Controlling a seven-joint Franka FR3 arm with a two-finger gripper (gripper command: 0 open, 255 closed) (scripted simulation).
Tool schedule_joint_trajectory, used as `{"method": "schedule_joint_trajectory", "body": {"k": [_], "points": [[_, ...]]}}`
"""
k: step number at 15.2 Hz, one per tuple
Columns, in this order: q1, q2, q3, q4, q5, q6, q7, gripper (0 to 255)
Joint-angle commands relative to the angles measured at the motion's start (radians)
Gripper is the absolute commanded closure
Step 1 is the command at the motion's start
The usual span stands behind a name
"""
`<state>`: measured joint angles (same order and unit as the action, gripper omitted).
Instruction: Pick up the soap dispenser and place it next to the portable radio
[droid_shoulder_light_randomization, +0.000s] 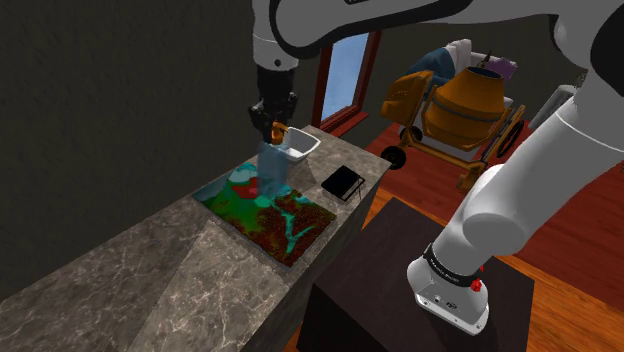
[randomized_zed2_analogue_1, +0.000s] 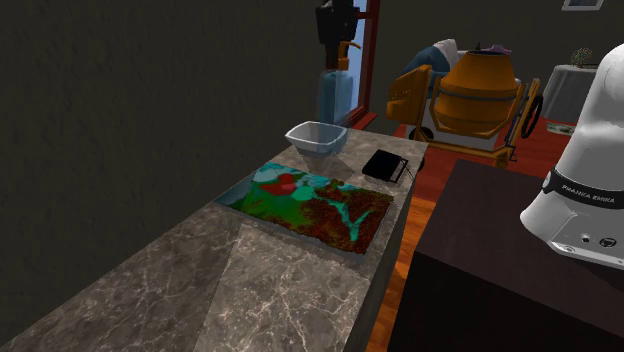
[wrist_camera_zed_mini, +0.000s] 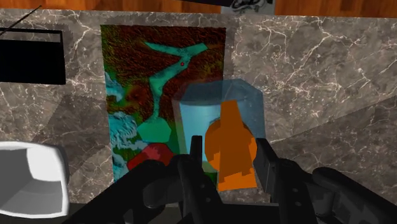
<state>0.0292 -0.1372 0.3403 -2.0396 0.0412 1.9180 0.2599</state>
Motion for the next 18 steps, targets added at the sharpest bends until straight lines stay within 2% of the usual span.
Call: {"method": "schedule_joint_trajectory", "body": {"k": [1, 10, 18], "points": [[-0.017, -0.048, -0.029, -0.052, 0.013, 0.006, -0.054, 255], [-0.094, -0.199, -0.176, -0.207, 0.012, 0.007, -0.281, 255], [-0.171, -0.262, -0.316, -0.269, -0.033, 0.002, -0.477, 255]]}}
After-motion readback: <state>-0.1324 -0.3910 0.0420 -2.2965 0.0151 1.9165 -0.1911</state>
